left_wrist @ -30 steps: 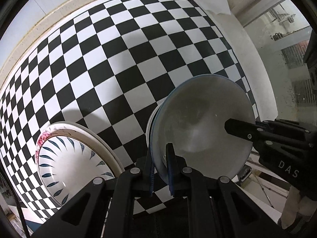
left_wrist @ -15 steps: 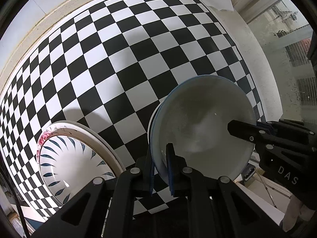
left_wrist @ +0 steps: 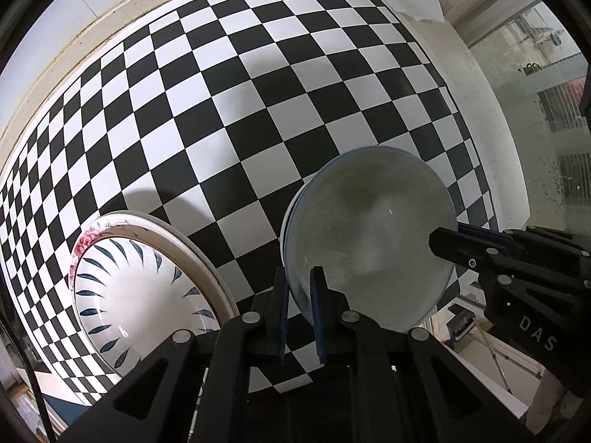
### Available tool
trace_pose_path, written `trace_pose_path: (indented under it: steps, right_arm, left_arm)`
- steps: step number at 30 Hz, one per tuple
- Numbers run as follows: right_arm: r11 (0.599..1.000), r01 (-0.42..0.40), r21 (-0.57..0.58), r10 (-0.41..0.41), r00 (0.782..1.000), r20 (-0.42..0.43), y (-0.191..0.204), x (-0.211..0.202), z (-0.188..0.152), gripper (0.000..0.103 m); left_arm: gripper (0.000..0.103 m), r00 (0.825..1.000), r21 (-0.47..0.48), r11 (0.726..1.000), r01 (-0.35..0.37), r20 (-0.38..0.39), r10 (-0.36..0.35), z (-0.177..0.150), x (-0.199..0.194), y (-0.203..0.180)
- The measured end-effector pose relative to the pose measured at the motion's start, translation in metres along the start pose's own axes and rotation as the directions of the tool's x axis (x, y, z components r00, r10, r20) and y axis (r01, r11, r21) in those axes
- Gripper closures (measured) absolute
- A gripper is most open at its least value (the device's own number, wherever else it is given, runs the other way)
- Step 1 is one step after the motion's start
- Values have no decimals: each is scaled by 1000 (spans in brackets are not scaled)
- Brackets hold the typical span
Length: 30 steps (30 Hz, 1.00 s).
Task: Organize plates and bowls
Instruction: 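Lower the bowl stack beside the plate stack and open the right tool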
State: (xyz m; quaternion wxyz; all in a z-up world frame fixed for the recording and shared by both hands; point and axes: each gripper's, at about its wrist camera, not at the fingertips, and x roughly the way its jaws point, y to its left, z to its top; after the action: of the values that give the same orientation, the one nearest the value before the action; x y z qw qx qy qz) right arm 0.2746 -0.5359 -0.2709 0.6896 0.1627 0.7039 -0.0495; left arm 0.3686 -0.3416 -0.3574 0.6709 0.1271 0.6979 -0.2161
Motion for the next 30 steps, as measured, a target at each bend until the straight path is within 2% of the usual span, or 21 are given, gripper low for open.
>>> trace_pose_path:
  steps: [4, 8, 11, 14, 16, 19, 27, 30]
  right_arm:
    - [1000, 20, -10, -20, 999, 33, 4, -13, -6, 83]
    - [999, 41, -27, -38, 993, 109, 14, -42, -21, 79]
    - [998, 50, -41, -43, 987, 156, 23, -65, -36, 72]
    - [996, 69, -57, -57, 979, 198, 33, -87, -51, 57]
    - [994, 86, -64, -70, 972, 224, 39, -101, -60, 42]
    - [993, 93, -69, -72, 964, 256, 45, -120, -72, 33]
    - [990, 108, -90, -73, 940, 332, 57, -163, -100, 24]
    - [992, 90, -87, -57, 942, 331, 57, -170, -107, 24]
  left_arm:
    - [93, 1000, -6, 1000, 12, 22, -12, -9, -19, 1]
    - [93, 998, 5, 1000, 26, 65, -27, -22, -47, 0]
    - [93, 994, 13, 999, 32, 104, -33, -33, -70, 0]
    - [90, 989, 10, 999, 33, 146, -34, -46, -92, 1]
    - [86, 984, 3, 1000, 22, 177, -23, -53, -103, 2]
    - [86, 978, -3, 1000, 18, 207, -17, -63, -117, 4]
    - [83, 958, -5, 1000, -10, 288, 11, -83, -155, 2]
    - [82, 952, 1, 1000, -15, 307, 14, -88, -166, -2]
